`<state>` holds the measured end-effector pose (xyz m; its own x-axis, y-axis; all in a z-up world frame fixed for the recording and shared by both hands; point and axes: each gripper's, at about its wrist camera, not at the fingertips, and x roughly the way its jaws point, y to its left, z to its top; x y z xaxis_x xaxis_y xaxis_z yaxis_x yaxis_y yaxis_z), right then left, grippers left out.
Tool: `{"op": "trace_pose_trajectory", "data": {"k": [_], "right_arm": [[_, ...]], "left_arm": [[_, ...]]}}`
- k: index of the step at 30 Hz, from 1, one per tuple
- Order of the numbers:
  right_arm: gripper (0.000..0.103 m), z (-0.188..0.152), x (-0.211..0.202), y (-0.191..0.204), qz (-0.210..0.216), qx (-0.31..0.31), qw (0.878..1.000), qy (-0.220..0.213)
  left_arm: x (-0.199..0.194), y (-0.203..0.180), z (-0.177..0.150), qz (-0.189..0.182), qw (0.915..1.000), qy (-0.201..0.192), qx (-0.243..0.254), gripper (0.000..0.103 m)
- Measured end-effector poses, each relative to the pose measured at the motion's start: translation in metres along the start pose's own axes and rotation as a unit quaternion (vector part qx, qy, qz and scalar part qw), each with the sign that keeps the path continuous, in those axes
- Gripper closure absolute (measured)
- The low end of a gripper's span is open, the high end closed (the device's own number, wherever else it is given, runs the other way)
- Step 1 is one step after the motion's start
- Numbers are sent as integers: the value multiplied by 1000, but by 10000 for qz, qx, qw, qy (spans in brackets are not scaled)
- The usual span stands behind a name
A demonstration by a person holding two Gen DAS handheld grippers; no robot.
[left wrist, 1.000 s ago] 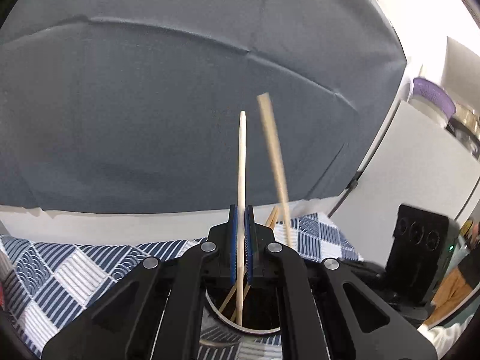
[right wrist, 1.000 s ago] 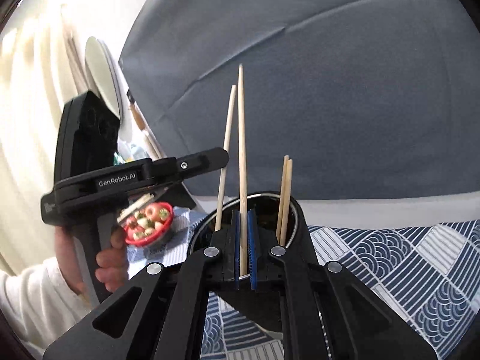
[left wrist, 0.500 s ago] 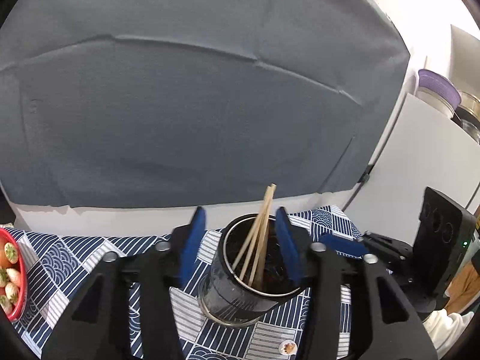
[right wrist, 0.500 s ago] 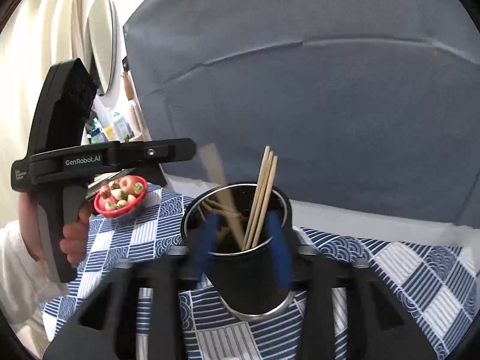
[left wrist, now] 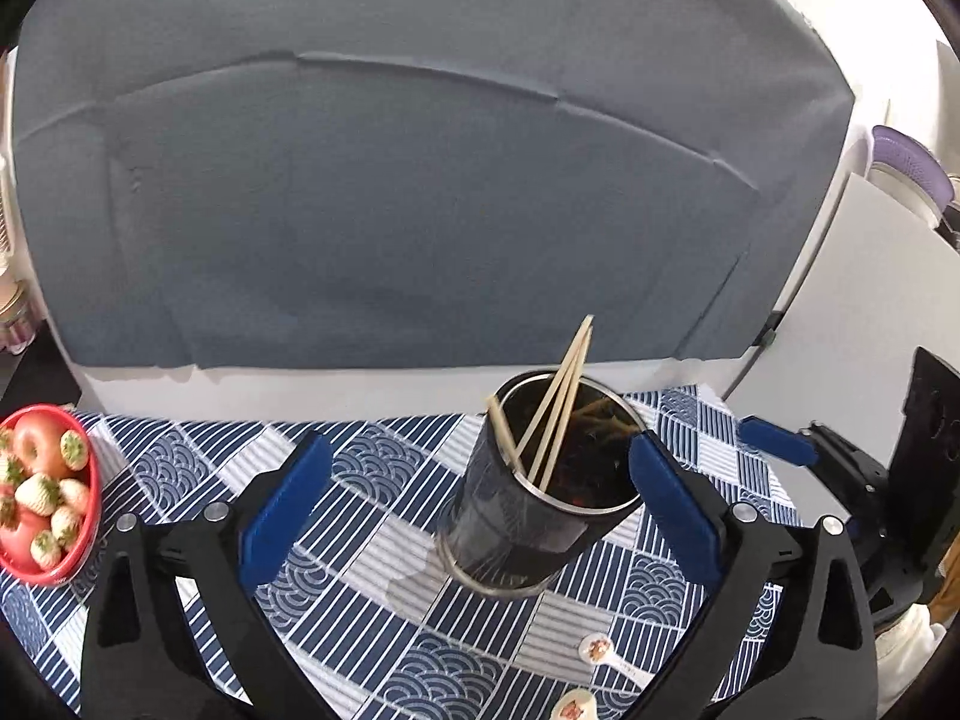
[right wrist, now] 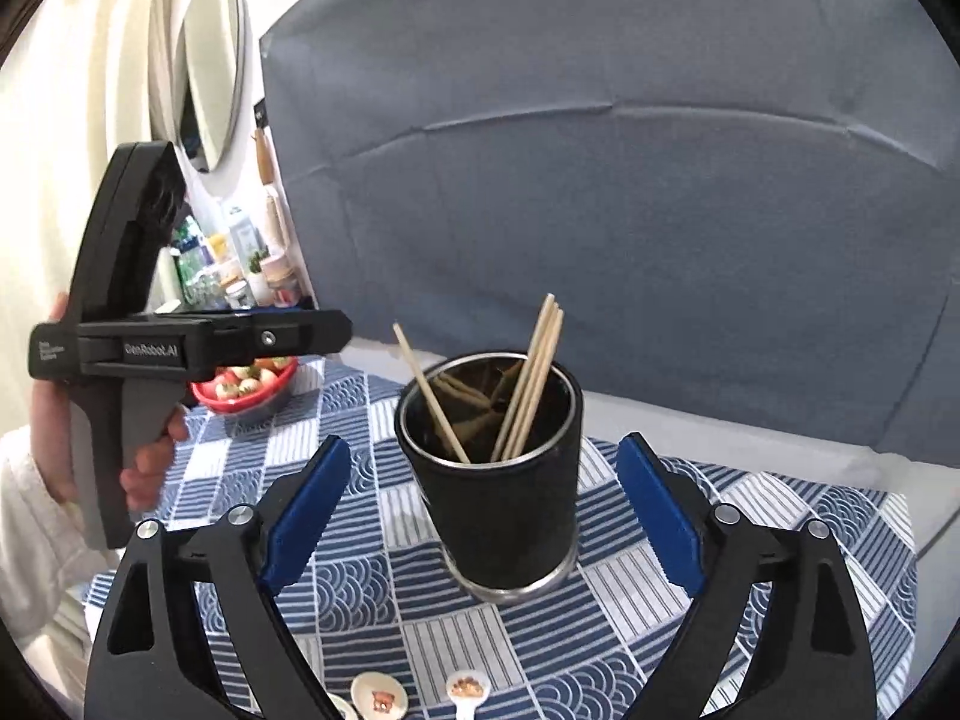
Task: Organize utensils
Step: 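Open both grippers to release the chopsticks into the black cup, then move the right gripper down toward the white spoons on the cloth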
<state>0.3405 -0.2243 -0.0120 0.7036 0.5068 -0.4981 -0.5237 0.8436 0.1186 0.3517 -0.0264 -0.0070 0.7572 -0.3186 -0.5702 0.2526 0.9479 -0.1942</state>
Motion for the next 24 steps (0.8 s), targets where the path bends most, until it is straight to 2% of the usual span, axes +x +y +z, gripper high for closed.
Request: {"op": "trace_pose_trajectory", "data": {"k": [2, 13, 20, 24], "right_arm": [[15, -3, -4, 2, -48, 10, 10000, 61], [14, -20, -35, 10, -305, 26, 9994, 171], [14, -33, -51, 24, -341, -155, 9989, 290], [14, -41, -59, 36, -338, -312, 9980, 423]], "left_arm": [[0, 2, -4, 95, 9999, 98, -34, 6], [-12, 7, -32, 36, 9990, 301, -322, 6], [-24, 1, -50, 207, 9988, 419, -173, 6], [-29, -1, -61, 159, 9986, 496, -108, 6]]}}
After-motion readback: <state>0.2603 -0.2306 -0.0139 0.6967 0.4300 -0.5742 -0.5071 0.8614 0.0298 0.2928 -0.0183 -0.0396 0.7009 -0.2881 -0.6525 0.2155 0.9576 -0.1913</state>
